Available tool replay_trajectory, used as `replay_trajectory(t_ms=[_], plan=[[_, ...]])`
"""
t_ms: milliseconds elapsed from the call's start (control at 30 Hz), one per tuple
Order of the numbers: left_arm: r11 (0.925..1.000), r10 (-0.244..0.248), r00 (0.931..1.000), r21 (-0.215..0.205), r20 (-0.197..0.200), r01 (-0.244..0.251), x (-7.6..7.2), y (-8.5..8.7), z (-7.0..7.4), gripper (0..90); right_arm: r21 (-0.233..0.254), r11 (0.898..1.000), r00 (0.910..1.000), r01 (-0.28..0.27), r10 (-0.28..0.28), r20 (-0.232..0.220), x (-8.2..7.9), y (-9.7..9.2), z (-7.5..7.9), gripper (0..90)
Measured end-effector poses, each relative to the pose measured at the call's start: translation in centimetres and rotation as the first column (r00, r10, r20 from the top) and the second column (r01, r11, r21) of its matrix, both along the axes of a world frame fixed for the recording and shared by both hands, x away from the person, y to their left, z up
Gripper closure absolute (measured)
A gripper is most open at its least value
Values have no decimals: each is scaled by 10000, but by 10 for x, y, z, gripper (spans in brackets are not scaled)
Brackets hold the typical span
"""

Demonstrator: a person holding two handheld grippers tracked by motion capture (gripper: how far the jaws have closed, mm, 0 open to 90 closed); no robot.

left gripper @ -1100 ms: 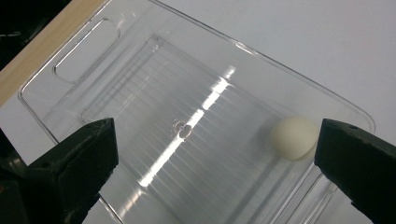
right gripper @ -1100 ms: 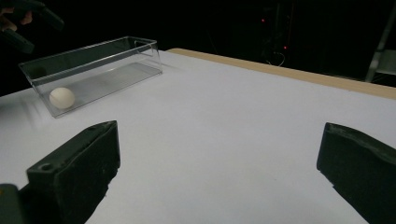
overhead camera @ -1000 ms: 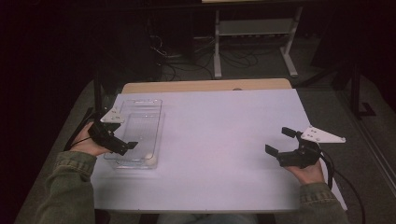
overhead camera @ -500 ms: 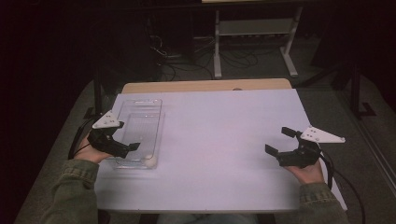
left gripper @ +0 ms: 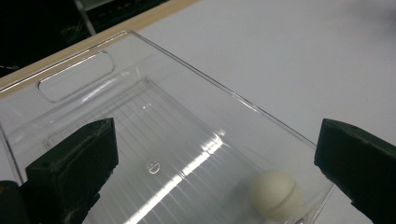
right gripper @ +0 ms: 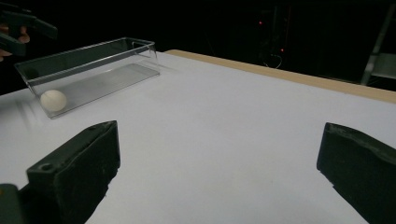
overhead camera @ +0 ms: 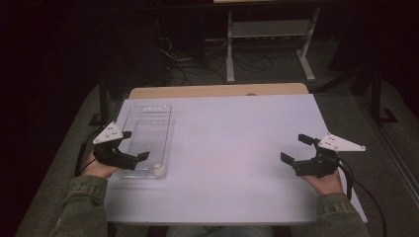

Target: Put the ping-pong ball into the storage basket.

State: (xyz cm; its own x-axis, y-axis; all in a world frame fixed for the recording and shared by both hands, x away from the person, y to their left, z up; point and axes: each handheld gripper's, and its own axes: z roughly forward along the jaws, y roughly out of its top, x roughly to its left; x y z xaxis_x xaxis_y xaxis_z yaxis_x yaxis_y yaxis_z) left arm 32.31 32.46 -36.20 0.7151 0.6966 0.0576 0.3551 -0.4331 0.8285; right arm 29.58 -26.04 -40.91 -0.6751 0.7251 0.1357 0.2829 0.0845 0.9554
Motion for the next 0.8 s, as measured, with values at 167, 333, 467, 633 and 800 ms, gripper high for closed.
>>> replay_trajectory(t_ms=[167, 333, 467, 633, 800], plan=[[9992, 240, 9994, -321, 257, -232, -4, 3, -3, 0, -8, 10000, 10000, -86, 86, -17, 0, 2, -1, 0], [9936, 678, 9945, -958, 794, -601, -14, 8, -8, 0, 26, 9999, 9999, -102, 102, -32, 0, 3, -1, 0], [9910, 889, 9915, -1081, 951, -785, -18, 10, -12, 0, 108, 9999, 9999, -131, 132, -26, -1, 3, -1, 0], [9792, 1307, 9835, -1713, 1249, -1084, -22, 17, -16, 0, 146, 9998, 9999, -109, 109, -21, -1, 3, -1, 0], [9563, 1856, 9715, -2543, 1476, -1441, -29, 25, -19, 0, 215, 9997, 10000, -86, 86, 11, -2, 2, 0, 0]])
